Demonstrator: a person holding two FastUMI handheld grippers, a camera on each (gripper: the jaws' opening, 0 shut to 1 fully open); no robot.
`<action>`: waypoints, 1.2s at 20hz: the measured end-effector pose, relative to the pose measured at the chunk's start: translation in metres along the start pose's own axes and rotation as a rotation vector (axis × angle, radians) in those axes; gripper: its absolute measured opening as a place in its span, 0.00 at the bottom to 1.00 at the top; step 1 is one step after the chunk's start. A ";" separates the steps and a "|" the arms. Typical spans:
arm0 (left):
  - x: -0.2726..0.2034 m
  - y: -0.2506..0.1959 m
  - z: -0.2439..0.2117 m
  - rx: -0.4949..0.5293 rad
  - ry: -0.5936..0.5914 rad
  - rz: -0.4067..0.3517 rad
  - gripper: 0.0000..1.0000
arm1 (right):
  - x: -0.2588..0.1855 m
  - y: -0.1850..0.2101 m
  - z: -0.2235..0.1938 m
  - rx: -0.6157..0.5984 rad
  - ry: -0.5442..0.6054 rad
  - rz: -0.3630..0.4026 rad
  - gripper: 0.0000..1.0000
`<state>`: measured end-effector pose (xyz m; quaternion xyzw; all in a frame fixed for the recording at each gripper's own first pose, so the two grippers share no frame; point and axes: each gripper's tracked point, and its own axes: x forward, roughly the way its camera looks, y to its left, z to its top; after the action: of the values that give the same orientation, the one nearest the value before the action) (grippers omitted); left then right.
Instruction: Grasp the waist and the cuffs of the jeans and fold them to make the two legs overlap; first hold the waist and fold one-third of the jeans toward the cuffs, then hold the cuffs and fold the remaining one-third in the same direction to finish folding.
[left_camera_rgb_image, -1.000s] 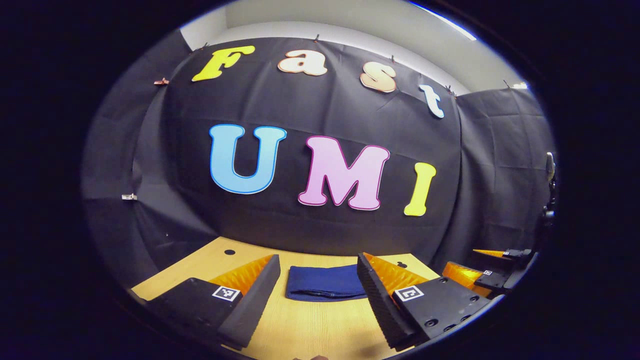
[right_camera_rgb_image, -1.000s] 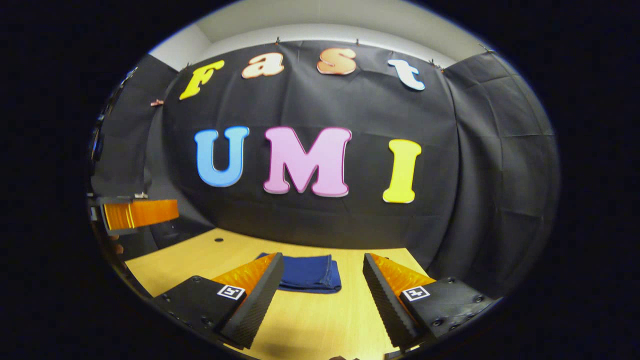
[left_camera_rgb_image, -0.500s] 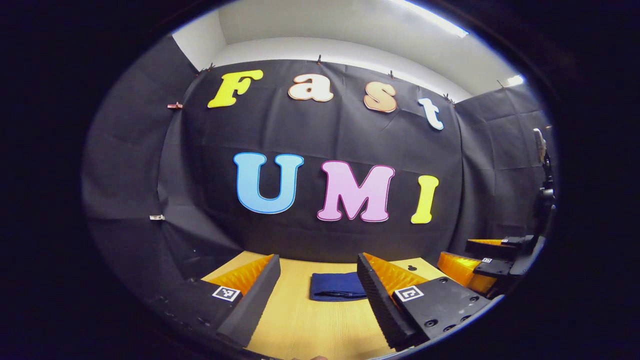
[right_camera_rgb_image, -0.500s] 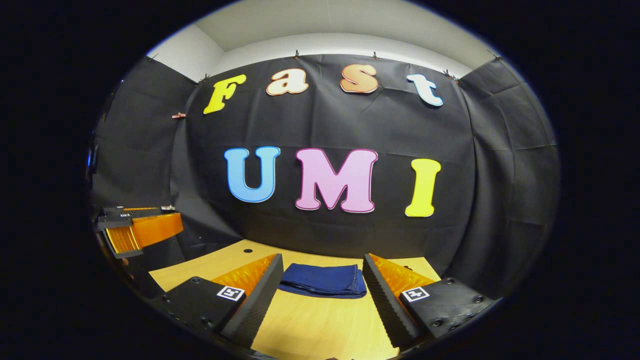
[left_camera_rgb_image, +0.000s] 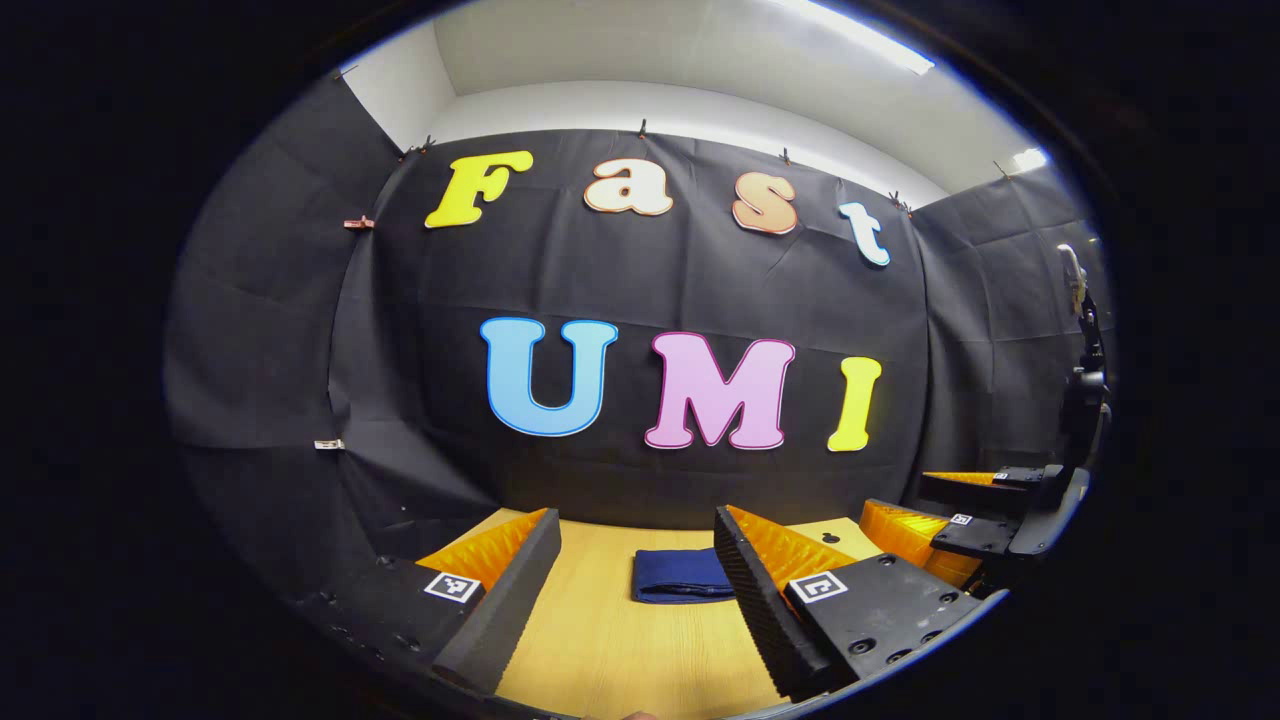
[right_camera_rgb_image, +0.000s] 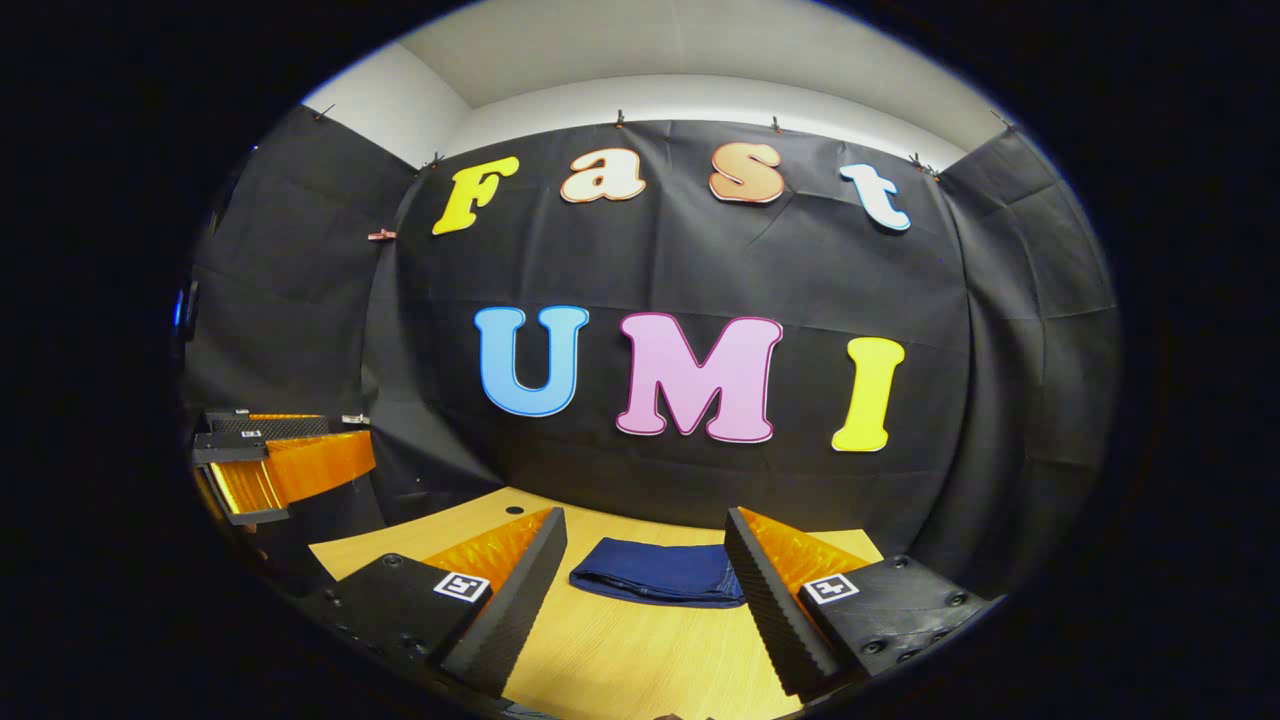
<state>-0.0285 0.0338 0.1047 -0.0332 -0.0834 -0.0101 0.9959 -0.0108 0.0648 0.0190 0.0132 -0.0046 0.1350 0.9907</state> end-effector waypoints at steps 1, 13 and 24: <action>-0.003 0.000 -0.002 -0.007 0.003 0.005 0.92 | -0.001 0.004 -0.002 -0.003 0.005 0.015 0.97; -0.026 0.013 -0.023 -0.109 0.037 0.068 0.96 | -0.007 0.013 -0.010 -0.034 -0.023 0.034 0.97; -0.029 0.005 -0.037 -0.147 0.074 0.041 0.96 | -0.011 0.008 -0.024 -0.014 -0.004 0.022 0.96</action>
<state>-0.0509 0.0367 0.0631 -0.1075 -0.0449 0.0032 0.9932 -0.0238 0.0698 -0.0049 0.0064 -0.0078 0.1460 0.9892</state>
